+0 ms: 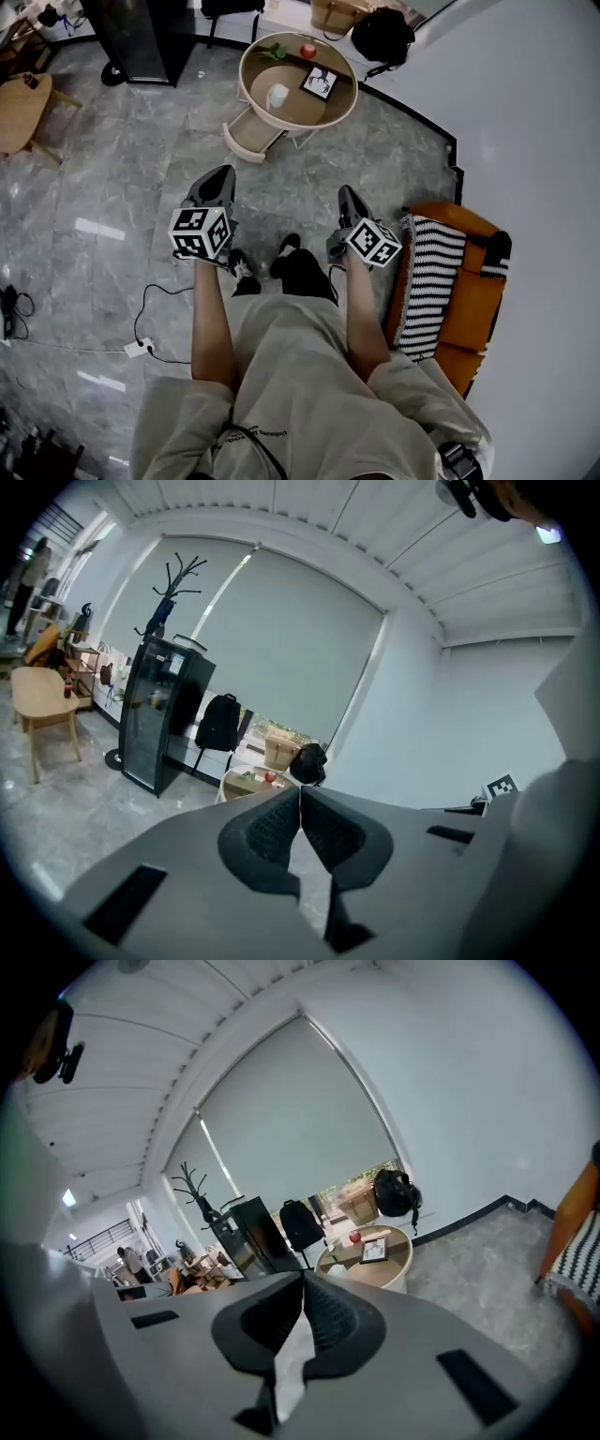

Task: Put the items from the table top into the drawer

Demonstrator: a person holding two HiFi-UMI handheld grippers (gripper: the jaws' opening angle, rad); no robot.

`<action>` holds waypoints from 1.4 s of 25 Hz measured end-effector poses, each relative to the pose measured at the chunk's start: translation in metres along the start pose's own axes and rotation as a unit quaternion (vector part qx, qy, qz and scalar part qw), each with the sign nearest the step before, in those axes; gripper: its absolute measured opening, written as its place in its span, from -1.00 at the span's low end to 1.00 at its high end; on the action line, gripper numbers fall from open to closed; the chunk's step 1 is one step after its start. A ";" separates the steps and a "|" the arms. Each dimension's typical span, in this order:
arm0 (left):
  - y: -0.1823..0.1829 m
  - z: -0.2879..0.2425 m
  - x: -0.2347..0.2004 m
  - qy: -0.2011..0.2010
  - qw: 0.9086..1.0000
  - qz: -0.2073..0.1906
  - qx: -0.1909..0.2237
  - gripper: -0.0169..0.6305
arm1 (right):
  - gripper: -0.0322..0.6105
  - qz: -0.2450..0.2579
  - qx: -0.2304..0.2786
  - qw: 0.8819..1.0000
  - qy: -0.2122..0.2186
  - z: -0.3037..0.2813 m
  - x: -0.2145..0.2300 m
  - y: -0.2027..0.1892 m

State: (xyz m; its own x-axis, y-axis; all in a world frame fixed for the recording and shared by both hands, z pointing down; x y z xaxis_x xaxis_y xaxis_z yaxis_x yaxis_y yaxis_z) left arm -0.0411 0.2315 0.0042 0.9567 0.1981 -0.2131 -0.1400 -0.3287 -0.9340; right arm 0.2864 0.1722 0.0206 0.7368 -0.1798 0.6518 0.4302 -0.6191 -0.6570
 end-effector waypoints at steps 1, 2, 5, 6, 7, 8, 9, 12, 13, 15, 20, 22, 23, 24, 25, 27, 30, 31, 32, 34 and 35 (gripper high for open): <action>-0.001 -0.002 -0.002 0.002 1.000 0.006 0.001 -0.88 | -0.79 0.005 0.002 1.000 -0.002 0.002 0.002 0.004; -0.001 -0.004 -0.003 0.001 1.000 0.009 0.001 -0.88 | -0.79 0.011 0.003 1.000 -0.005 0.003 0.004 0.008; 0.002 -0.007 -0.013 0.000 1.000 -0.004 -0.006 -0.88 | -0.79 0.025 -0.005 0.999 -0.020 -0.009 0.006 0.010; 0.003 -0.007 -0.017 0.000 1.000 -0.011 -0.008 -0.88 | -0.79 0.026 -0.009 0.999 -0.022 -0.016 0.006 0.010; 0.004 -0.007 -0.020 0.001 1.000 -0.016 -0.011 -0.88 | -0.79 0.026 -0.012 0.999 -0.022 -0.023 0.005 0.010; 0.004 -0.007 -0.025 0.002 1.000 -0.021 -0.013 -0.88 | -0.79 0.026 -0.015 0.999 -0.020 -0.031 0.002 0.010; 0.006 -0.008 -0.030 0.003 1.000 -0.026 -0.015 -0.88 | -0.79 0.027 -0.019 0.999 -0.017 -0.039 -0.002 0.010; 0.013 -0.013 -0.050 0.012 0.999 -0.031 -0.019 -0.88 | -0.79 0.053 -0.033 0.998 -0.007 -0.070 -0.019 0.012; 0.017 -0.017 -0.055 0.014 0.999 -0.033 -0.021 -0.88 | -0.79 0.061 -0.038 0.997 -0.004 -0.081 -0.025 0.014; 0.024 -0.026 -0.064 0.017 0.999 -0.039 -0.026 -0.88 | -0.79 0.062 -0.042 0.997 0.002 -0.102 -0.032 0.020; 0.039 -0.057 -0.081 0.008 0.998 -0.055 -0.038 -0.88 | -0.79 0.020 -0.040 0.998 0.044 -0.148 -0.040 0.035; 0.044 -0.075 -0.085 -0.010 0.997 -0.061 -0.043 -0.88 | -0.79 -0.017 -0.033 0.997 0.070 -0.163 -0.038 0.043; 0.046 -0.085 -0.086 -0.017 0.997 -0.064 -0.047 -0.88 | -0.79 -0.029 -0.032 0.996 0.076 -0.172 -0.036 0.049; 0.049 -0.097 -0.087 -0.022 0.996 -0.067 -0.052 -0.88 | -0.79 -0.035 -0.031 0.996 0.076 -0.180 -0.032 0.054; 0.052 -0.109 -0.088 -0.025 0.996 -0.070 -0.057 -0.88 | -0.79 -0.037 -0.030 0.996 0.071 -0.188 -0.028 0.060; 0.059 -0.135 -0.088 -0.027 0.995 -0.071 -0.063 -0.88 | -0.79 -0.038 -0.030 0.997 0.053 -0.206 -0.018 0.072; 0.070 -0.179 -0.088 -0.031 0.994 -0.073 -0.073 -0.88 | -0.79 -0.050 -0.034 0.998 0.030 -0.235 0.000 0.085; 0.074 -0.194 -0.088 -0.035 0.994 -0.075 -0.077 -0.88 | -0.79 -0.052 -0.038 0.998 0.024 -0.244 0.005 0.088; 0.078 -0.209 -0.088 -0.040 0.993 -0.075 -0.079 -0.88 | -0.79 -0.051 -0.045 0.997 0.020 -0.253 0.011 0.090; 0.084 -0.239 -0.090 -0.048 0.994 -0.065 -0.078 -0.88 | -0.79 -0.046 -0.062 0.997 0.032 -0.271 0.017 0.094; 0.085 -0.251 -0.091 -0.050 0.994 -0.056 -0.076 -0.88 | -0.79 -0.046 -0.068 0.996 0.044 -0.279 0.018 0.095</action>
State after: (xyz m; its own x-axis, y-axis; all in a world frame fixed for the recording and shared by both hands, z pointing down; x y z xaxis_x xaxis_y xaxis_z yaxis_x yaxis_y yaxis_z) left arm -0.0758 -0.0467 0.0161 0.9331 0.3292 -0.1447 0.0136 -0.4343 -0.9006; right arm 0.1954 -0.1036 0.0757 0.6469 -0.1799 0.7410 0.4143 -0.7329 -0.5397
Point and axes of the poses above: the fingertips, and each gripper's own axes: z backward along the fingers, x to its right, y out of its top, the point moved 7 cm from there along z, backward along the fingers, and after that the axes turned 13 degrees about -z, right-handed, at the moved point
